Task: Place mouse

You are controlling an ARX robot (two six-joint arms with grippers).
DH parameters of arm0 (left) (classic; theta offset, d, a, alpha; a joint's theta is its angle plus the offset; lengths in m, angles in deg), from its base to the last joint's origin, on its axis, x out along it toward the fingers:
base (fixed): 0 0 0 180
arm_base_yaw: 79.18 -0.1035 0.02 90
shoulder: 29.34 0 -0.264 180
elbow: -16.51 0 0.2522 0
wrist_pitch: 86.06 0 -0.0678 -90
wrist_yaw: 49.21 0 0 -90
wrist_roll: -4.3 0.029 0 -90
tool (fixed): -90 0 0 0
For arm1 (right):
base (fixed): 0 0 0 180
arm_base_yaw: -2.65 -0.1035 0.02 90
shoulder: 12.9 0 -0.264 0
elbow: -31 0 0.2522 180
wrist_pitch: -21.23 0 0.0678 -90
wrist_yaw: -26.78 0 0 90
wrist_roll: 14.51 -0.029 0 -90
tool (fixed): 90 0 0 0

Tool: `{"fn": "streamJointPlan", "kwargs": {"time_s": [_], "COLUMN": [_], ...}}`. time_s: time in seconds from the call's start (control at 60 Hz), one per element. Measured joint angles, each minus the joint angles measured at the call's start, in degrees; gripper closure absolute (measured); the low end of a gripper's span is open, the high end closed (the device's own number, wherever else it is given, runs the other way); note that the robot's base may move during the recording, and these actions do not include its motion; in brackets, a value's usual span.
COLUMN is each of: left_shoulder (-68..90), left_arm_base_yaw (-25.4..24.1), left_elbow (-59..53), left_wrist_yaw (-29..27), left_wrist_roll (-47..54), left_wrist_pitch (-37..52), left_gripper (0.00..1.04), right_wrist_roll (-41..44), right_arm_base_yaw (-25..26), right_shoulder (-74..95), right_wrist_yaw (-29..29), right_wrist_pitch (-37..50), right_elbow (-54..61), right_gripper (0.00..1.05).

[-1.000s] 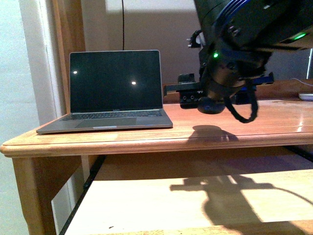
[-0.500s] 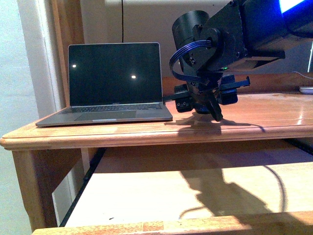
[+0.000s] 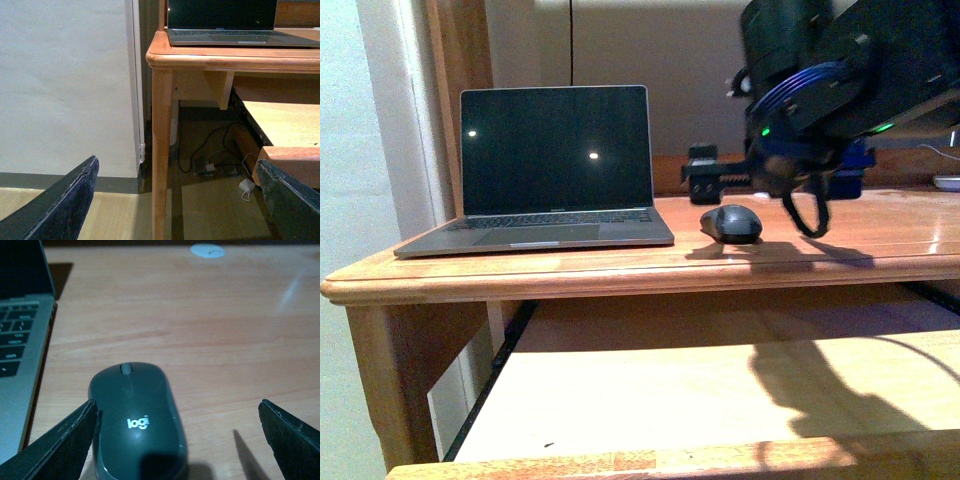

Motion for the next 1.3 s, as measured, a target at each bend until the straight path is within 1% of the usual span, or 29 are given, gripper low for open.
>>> {"fn": "streamJointPlan", "kwargs": {"time_s": [0.117, 0.217, 0.283, 0.367, 0.4, 0.55, 0.617, 0.7, 0.783, 0.85, 0.967, 1.05, 1.067, 1.15, 1.233, 1.3], "left_shoulder": [0.00, 0.00, 0.00, 0.00, 0.00, 0.00, 0.00, 0.00, 0.00, 0.00, 0.00, 0.00, 0.00, 0.00, 0.00, 0.00], "left_arm_base_yaw": [0.00, 0.00, 0.00, 0.00, 0.00, 0.00, 0.00, 0.00, 0.00, 0.00, 0.00, 0.00, 0.00, 0.00, 0.00, 0.00], "left_elbow": [0.00, 0.00, 0.00, 0.00, 0.00, 0.00, 0.00, 0.00, 0.00, 0.00, 0.00, 0.00, 0.00, 0.00, 0.00, 0.00], "left_wrist_yaw": [0.00, 0.00, 0.00, 0.00, 0.00, 0.00, 0.02, 0.00, 0.00, 0.02, 0.00, 0.00, 0.00, 0.02, 0.00, 0.02], "left_wrist_roll": [0.00, 0.00, -0.02, -0.02, 0.00, -0.02, 0.00, 0.00, -0.02, 0.00, 0.00, 0.00, 0.00, 0.00, 0.00, 0.00], "left_wrist_pitch": [0.00, 0.00, 0.00, 0.00, 0.00, 0.00, 0.00, 0.00, 0.00, 0.00, 0.00, 0.00, 0.00, 0.00, 0.00, 0.00], "left_gripper": [0.08, 0.08, 0.08, 0.08, 0.08, 0.08, 0.08, 0.08, 0.08, 0.08, 0.08, 0.08, 0.08, 0.08, 0.08, 0.08], "right_wrist_roll": [-0.31, -0.04, 0.92, 2.73, 3.89, 7.91, 11.13, 14.34, 17.11, 18.60, 18.97, 17.35, 17.31, 16.17, 15.08, 13.60], "right_arm_base_yaw": [3.56, 7.54, 11.08, 15.08, 17.53, 26.10, 27.98, 28.46, 27.34, 25.35, 20.98, 16.79, 16.46, 12.92, 10.32, 7.23], "right_shoulder": [-11.98, -22.77, -30.91, -38.27, -41.94, -52.81, -55.89, -57.75, -57.77, -56.04, -48.46, -40.17, -39.43, -32.00, -25.88, -17.11], "right_wrist_yaw": [6.78, 14.16, 20.35, 27.32, 31.19, 44.22, 48.24, 51.17, 50.88, 48.61, 42.10, 36.22, 35.82, 30.71, 26.82, 20.59], "right_wrist_pitch": [6.05, 10.32, 11.96, 13.20, 14.05, 12.70, 11.67, 11.54, 11.85, 14.21, 22.56, 29.73, 30.32, 33.70, 34.38, 34.25], "right_elbow": [12.63, 25.22, 35.78, 46.38, 52.06, 67.14, 71.60, 76.02, 78.77, 80.56, 81.05, 79.12, 78.86, 74.40, 68.96, 59.58], "right_gripper": [0.07, 0.07, 0.07, 0.07, 0.07, 0.07, 0.07, 0.07, 0.07, 0.07, 0.07, 0.07, 0.07, 0.07, 0.07, 0.07]}}
